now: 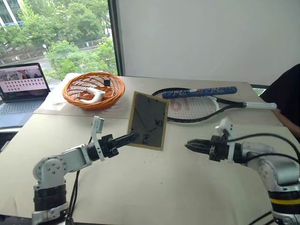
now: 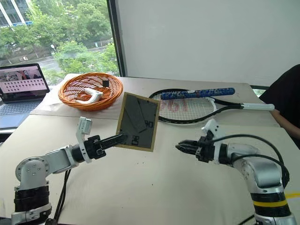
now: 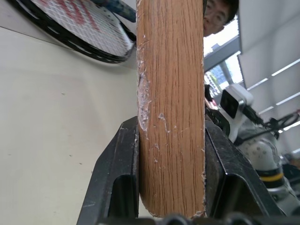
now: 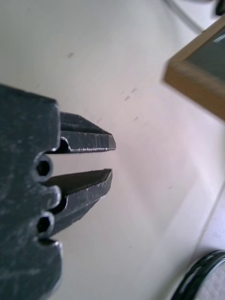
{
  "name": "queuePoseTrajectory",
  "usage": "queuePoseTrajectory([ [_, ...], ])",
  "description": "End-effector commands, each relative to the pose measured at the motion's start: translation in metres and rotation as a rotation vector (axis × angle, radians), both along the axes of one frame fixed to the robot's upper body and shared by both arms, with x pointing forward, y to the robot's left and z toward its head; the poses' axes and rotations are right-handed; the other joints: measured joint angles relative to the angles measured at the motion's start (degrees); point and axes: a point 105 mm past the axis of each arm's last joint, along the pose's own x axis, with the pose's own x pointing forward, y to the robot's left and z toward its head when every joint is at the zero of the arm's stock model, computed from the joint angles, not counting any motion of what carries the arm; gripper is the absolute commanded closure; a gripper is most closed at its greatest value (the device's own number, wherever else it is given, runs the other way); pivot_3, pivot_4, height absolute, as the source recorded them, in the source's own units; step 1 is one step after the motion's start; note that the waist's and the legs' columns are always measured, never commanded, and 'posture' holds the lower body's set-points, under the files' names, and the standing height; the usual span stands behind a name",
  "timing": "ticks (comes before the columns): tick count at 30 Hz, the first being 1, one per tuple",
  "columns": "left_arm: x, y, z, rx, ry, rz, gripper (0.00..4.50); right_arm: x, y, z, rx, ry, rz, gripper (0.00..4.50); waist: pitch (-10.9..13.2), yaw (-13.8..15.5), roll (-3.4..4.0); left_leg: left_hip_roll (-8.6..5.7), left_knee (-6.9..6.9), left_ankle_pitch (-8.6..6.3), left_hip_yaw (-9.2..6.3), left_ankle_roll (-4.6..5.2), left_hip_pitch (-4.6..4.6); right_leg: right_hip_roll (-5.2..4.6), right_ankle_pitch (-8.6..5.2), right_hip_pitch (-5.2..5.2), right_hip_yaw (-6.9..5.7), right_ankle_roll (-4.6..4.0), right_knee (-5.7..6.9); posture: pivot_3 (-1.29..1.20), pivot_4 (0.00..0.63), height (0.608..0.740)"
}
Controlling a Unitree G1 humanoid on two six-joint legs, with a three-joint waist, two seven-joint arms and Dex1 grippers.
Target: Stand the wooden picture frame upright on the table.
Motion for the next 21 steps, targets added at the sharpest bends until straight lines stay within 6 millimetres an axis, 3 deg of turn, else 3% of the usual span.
queuePoseTrajectory([
  [1, -0.002, -0.012, 0.008, -0.032, -0.035, -0.065, 3.36, -0.001, 0.028, 0.017, 0.063, 0.005, 0.058, 2.01, 0.0, 0.0, -0.01, 0.0, 0.02, 0.0, 0.0, 0.0, -0.02, 0.0, 0.0, 0.0, -0.01, 0.0, -0.01, 0.0, 0.15, 0.697],
  [2, -0.002, -0.015, 0.009, -0.038, -0.036, -0.076, 3.36, -0.001, 0.034, 0.021, 0.083, 0.007, 0.072, 1.51, 0.0, 0.0, -0.01, 0.0, 0.01, 0.0, -0.01, 0.0, -0.07, 0.0, 0.0, -0.03, -0.02, 0.0, -0.04, 0.0, 0.15, 0.697],
  [6, -0.001, -0.021, 0.008, -0.022, -0.03, -0.083, 3.36, -0.003, 0.054, 0.036, 0.15, 0.012, 0.141, 0.25, 0.0, 0.4, -0.01, 0.0, 0.02, 0.02, -0.07, 0.02, -0.63, 0.0, 0.05, -0.57, -0.07, 0.0, 0.01, 0.0, 0.15, 0.697],
  [10, -0.007, -0.029, 0.007, -0.019, -0.02, -0.111, 3.36, 0.007, 0.072, 0.035, 0.107, -0.004, 0.147, 0.25, 0.0, 0.5, 0.0, 0.0, 0.01, 0.02, -0.08, 0.03, -0.92, 0.01, 0.06, -0.91, -0.1, -0.01, 0.16, 0.0, 0.15, 0.697],
  [14, -0.009, -0.032, 0.005, -0.021, -0.011, -0.119, 3.36, 0.014, 0.076, 0.039, 0.112, -0.026, 0.143, 0.25, 0.0, 0.5, 0.0, 0.0, 0.02, 0.02, -0.1, 0.03, -0.92, 0.01, 0.06, -0.92, -0.13, -0.02, 0.19, 0.0, 0.15, 0.697],
  [21, -0.001, -0.007, -0.008, 0.024, 0.019, -0.022, 3.36, 0.014, 0.028, 0.049, -0.039, -0.041, 0.089, 0.25, 0.0, 0.8, 0.03, -0.01, 0.05, 0.02, -0.11, 0.02, -0.97, 0.0, 0.05, -0.91, -0.18, -0.02, 0.19, 0.0, 0.15, 0.697],
])
